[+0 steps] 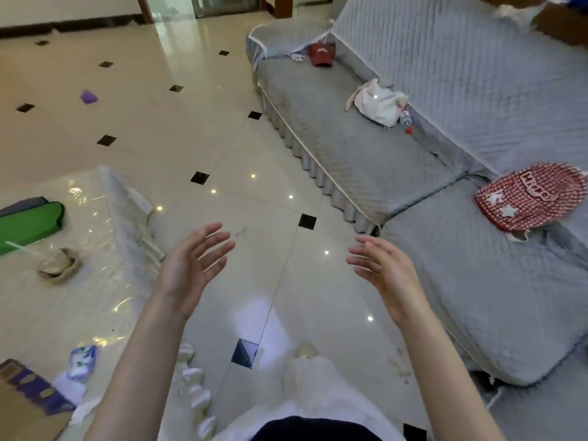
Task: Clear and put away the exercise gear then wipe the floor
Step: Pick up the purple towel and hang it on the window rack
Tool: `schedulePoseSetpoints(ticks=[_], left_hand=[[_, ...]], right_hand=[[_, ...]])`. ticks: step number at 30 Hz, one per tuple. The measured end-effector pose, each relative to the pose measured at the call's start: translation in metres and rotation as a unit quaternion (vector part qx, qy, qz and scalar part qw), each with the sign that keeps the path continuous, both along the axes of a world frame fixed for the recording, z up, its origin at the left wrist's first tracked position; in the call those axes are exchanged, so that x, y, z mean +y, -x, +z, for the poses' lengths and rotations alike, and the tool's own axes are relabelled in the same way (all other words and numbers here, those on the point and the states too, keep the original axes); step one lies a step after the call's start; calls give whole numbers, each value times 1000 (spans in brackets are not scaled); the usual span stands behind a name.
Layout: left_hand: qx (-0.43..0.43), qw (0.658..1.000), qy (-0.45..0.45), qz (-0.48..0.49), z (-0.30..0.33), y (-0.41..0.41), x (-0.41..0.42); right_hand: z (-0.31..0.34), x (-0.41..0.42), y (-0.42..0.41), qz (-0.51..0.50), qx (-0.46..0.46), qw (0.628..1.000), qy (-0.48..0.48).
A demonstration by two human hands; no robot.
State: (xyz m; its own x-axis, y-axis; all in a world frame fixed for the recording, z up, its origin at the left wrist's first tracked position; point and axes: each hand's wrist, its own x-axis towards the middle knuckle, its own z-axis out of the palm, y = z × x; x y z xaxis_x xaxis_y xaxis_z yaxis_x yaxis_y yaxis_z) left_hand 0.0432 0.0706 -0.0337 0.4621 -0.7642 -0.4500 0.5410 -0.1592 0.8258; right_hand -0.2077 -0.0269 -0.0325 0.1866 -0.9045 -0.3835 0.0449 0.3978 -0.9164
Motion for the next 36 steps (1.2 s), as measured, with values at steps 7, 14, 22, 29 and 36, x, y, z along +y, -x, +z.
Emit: schedulePoseSetpoints(ticks=[7, 14, 22, 29, 36], left_hand=[[17, 995, -19, 99, -1, -21, -78], [37, 982, -38, 181, -13, -88, -126], [9, 977, -30, 211, -10, -223, -219], [17, 976, -25, 214, 7, -339, -291], [37, 969, -12, 246, 10, -432, -368]], right_hand=[[2, -128, -49, 117, 29, 993, -16], [-10, -216, -147, 209, 16, 977, -26], [-16, -314, -297, 233, 9, 972, -20], [-4, -390, -409, 229, -7, 973, -21], [-6, -479, -513, 243, -16, 970, -19]])
